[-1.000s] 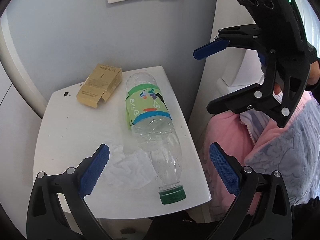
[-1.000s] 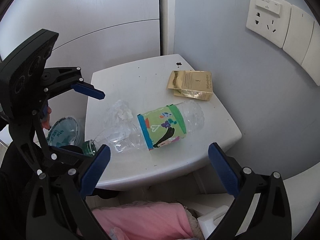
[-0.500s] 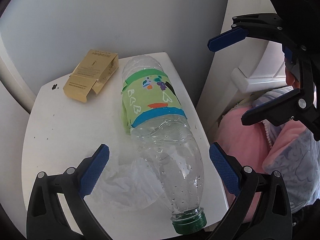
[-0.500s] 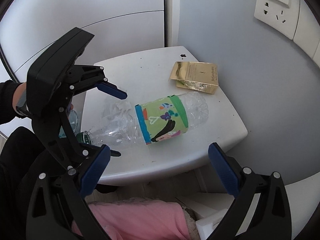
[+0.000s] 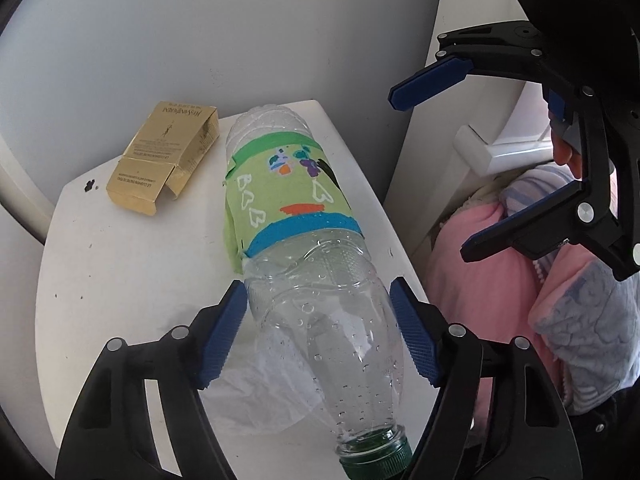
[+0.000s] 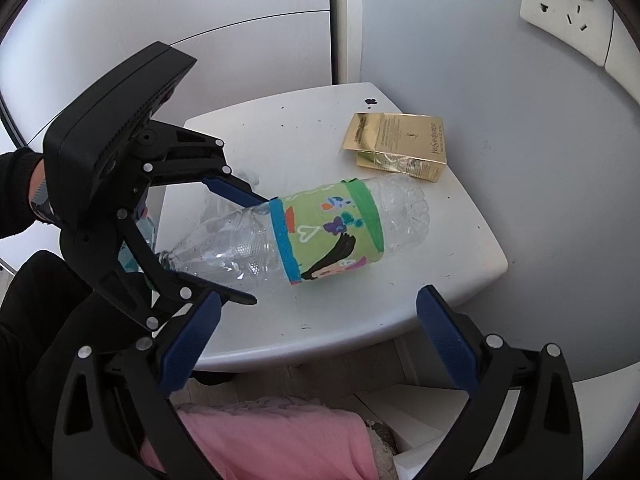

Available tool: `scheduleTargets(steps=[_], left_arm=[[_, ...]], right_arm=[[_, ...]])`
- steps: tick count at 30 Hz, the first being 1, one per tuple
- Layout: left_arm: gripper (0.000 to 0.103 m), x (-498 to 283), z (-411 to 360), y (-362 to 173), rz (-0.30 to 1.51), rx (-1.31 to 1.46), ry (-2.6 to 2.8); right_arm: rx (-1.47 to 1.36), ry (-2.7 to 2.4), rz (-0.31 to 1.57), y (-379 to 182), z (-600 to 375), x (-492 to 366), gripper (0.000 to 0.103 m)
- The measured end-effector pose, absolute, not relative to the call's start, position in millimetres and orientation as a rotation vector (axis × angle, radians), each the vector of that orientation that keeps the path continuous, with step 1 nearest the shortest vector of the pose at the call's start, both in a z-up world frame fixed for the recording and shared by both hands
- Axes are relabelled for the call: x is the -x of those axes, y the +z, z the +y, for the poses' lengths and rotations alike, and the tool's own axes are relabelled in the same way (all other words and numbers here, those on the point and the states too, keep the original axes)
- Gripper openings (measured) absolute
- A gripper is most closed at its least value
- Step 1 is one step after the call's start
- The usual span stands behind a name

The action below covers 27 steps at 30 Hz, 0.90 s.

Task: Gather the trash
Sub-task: 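Close the left tool on the bottle body while the right tool grips its neck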

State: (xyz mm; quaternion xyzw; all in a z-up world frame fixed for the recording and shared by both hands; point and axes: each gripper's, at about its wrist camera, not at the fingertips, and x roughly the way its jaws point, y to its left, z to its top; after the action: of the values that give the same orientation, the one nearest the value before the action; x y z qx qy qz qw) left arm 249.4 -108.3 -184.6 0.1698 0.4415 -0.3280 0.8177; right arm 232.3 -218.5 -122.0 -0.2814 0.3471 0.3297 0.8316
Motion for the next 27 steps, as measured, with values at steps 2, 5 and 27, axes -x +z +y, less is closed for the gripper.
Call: scheduleTargets(steps=[2,5,27], left_arm=[[0.07,-250,-106,-185,0.939,-0.368,-0.718],[0.069,-249,-104,-185,0.936,-0.394,-0.758],[0.065,-248,-76,-174,0.943,-0.445,-0.868]], right_arm=[[0.583,0.702,0.741,-123,-218,-235,0.096],[0.583,0.709,0.741,-124,-217,-238,0.096],[0.842,0.912,0.734,-117,-166,-245,0.096]])
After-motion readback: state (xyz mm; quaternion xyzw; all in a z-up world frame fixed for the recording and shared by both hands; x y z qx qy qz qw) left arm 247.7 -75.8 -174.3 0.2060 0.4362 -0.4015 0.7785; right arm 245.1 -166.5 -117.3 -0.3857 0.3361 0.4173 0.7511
